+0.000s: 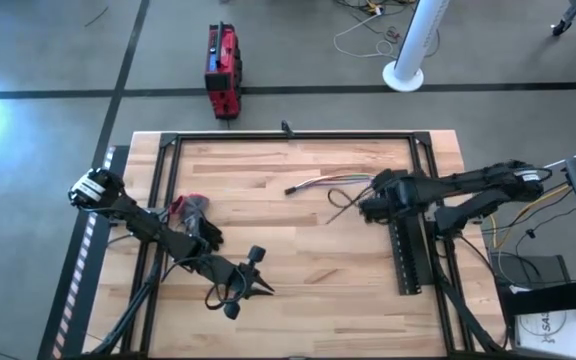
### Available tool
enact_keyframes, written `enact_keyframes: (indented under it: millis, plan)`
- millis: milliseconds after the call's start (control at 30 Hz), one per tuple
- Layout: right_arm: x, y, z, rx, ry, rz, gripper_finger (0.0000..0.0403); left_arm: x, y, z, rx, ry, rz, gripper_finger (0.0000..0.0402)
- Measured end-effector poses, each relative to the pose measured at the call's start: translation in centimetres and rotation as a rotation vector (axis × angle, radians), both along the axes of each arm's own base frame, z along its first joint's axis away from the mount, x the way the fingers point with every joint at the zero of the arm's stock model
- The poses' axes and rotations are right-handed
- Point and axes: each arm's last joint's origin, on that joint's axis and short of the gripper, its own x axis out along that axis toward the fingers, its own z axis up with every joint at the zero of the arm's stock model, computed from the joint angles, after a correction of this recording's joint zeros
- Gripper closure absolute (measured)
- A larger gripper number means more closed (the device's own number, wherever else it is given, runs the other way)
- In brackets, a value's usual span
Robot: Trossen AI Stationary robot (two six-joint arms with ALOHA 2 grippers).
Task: Ziptie cables
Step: Put the zip-tied cable wires into the black cable duct
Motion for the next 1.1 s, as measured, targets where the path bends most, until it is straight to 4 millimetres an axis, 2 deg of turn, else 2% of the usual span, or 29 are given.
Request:
enact_keyframes:
  millis: [167, 333, 600, 700, 800, 900, 1100]
  plan:
    - [-0.8, -4.8, -0.5, 0.096, 0.114, -0.106, 0.0403, 0.1, 0.0, 0.1, 0.003, -0.008, -0.001, 0.0381]
    - [-2.6, -9.0, 0.4, 0.135, 0.177, -0.212, 0.0402, 0.0, 0.0, 0.1, 0.004, -0.007, -0.001, 0.0381]
    - [-5.1, -13.1, 1.6, 0.172, 0.214, -0.330, 0.0402, 0.0, 0.0, 0.0, -0.003, -0.002, 0.002, 0.0381]
    - [-6.0, -13.3, 1.8, 0.252, 0.236, -0.371, 0.0402, 0.0, 0.0, 0.0, -0.005, -0.001, 0.003, 0.0381]
    - [-6.0, -12.7, 1.5, 0.371, 0.195, -0.376, 0.0402, 0.0, 0.0, 0.0, -0.006, 0.000, 0.003, 0.0381]
    - [-5.3, -11.8, 1.3, 0.473, 0.141, -0.347, 0.0402, 0.0, 0.0, 0.0, -0.006, -0.002, 0.003, 0.0381]
    - [-3.1, -9.1, 1.0, 0.542, 0.125, -0.254, 0.0402, 0.1, 0.0, 0.0, -0.009, -0.001, 0.004, 0.0381]
